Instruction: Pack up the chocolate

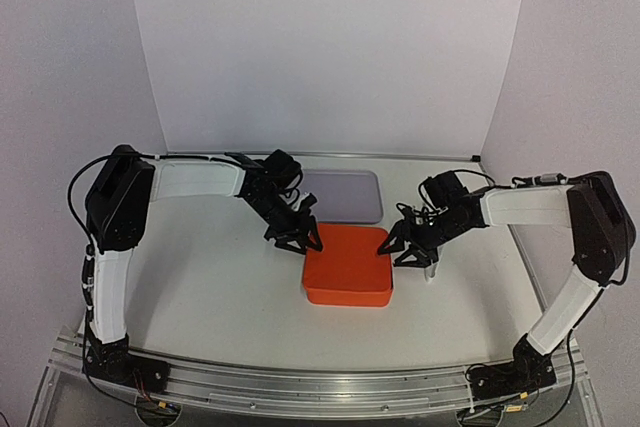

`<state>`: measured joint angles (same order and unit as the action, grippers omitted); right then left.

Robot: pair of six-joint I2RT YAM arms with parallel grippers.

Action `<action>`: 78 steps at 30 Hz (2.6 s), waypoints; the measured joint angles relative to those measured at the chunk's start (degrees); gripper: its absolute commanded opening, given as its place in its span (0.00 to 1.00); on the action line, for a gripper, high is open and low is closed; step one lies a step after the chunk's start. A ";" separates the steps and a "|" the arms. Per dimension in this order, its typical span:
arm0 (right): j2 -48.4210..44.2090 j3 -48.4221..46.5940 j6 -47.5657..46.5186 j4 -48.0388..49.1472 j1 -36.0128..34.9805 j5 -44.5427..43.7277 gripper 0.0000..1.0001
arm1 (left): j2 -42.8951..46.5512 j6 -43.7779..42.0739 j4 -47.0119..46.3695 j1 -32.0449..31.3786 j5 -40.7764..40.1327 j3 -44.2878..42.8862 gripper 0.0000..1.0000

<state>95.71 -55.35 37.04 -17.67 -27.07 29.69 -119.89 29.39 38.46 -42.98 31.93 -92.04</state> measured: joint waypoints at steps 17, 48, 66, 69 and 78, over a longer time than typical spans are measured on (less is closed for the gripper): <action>1.68 -2.49 -0.17 -0.50 -1.75 0.35 0.57 | -4.05 0.65 7.38 -1.97 -3.62 -6.32 0.43; 1.86 -5.23 -4.28 -4.81 -2.25 -6.11 0.66 | -4.70 2.58 5.66 -1.38 -11.07 -7.97 0.91; 5.07 -8.38 -5.78 -6.03 -2.27 -6.97 0.62 | -4.47 3.69 -3.98 1.89 -5.51 -3.08 0.78; 6.52 -9.46 -5.77 -6.02 -2.27 -7.68 0.59 | -4.47 3.87 -4.58 2.27 -5.38 -3.05 0.75; 10.17 -12.18 -4.52 -5.51 -2.23 -8.25 0.47 | -4.49 5.06 -5.77 2.97 -4.67 -3.07 0.65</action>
<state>105.88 -67.54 32.52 -23.18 -29.30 21.44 -124.38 34.45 32.69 -40.01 27.26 -95.11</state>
